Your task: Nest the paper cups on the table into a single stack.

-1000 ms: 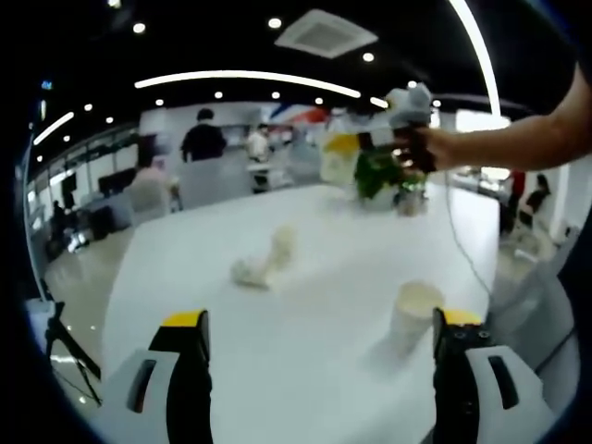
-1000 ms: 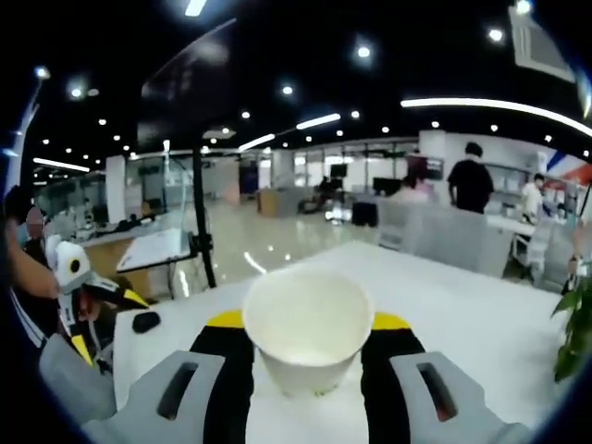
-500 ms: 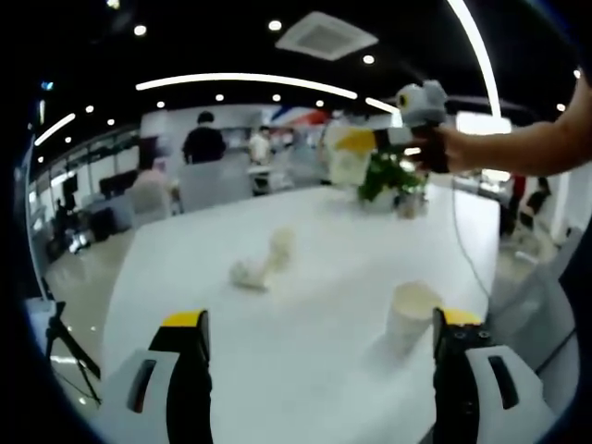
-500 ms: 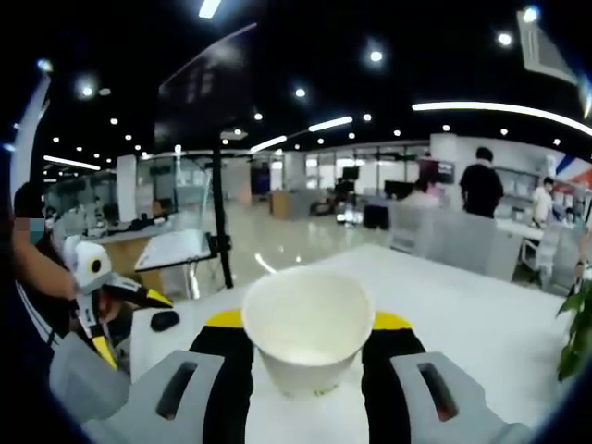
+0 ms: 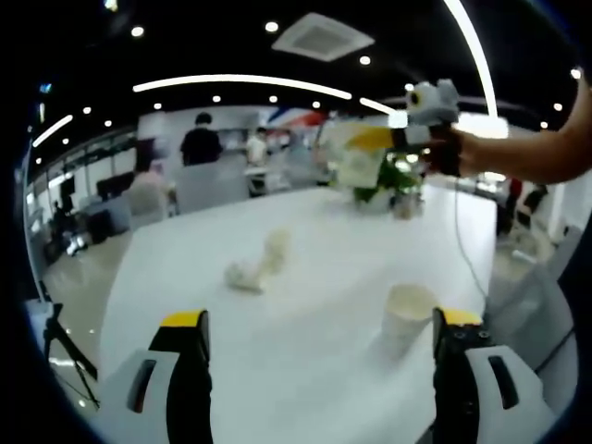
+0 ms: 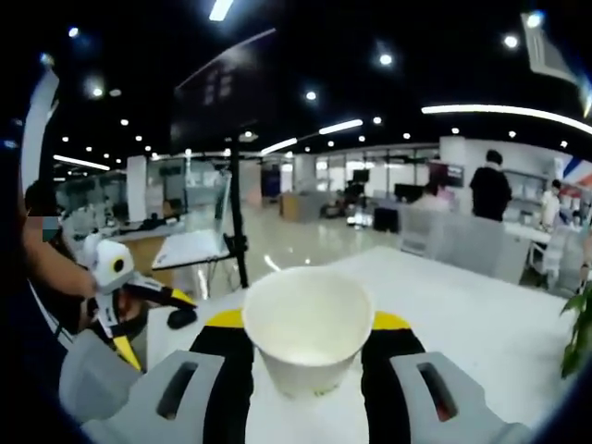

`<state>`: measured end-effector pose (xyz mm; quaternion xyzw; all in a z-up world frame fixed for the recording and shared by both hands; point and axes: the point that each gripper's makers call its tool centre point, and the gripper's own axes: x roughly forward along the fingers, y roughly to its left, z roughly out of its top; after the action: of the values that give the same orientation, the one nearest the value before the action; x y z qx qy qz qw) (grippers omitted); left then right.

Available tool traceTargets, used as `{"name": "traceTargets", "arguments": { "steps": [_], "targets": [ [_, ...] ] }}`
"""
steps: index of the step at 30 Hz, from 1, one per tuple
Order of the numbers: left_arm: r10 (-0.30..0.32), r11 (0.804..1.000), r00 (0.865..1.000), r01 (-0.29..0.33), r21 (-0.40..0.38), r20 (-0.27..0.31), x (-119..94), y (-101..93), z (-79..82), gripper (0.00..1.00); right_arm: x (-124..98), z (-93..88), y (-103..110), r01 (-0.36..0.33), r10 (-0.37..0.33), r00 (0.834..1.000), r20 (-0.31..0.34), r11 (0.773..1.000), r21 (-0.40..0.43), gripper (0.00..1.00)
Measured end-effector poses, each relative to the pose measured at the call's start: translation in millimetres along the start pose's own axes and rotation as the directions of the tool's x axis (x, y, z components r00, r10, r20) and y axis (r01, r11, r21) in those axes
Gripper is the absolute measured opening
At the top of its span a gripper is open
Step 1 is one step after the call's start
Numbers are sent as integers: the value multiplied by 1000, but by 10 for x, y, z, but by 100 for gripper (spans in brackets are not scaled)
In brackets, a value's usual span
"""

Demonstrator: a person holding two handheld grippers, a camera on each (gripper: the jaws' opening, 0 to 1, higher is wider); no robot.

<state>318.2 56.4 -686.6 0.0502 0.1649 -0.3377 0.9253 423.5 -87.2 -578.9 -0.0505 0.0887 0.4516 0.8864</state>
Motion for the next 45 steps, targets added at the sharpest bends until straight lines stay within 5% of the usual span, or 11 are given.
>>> {"name": "traceTargets", "arguments": {
  "steps": [13,45],
  "targets": [
    [-4,1000,1000,4,-8,-6,24,8,-60,98,-84,-83,303,-38,37,999,-7,997,-73,42],
    [-33,999,999,33,12,-21,111,-79,-97,98,-374,-493,854,-75,74,997,-13,995,-61,42]
  ]
}}
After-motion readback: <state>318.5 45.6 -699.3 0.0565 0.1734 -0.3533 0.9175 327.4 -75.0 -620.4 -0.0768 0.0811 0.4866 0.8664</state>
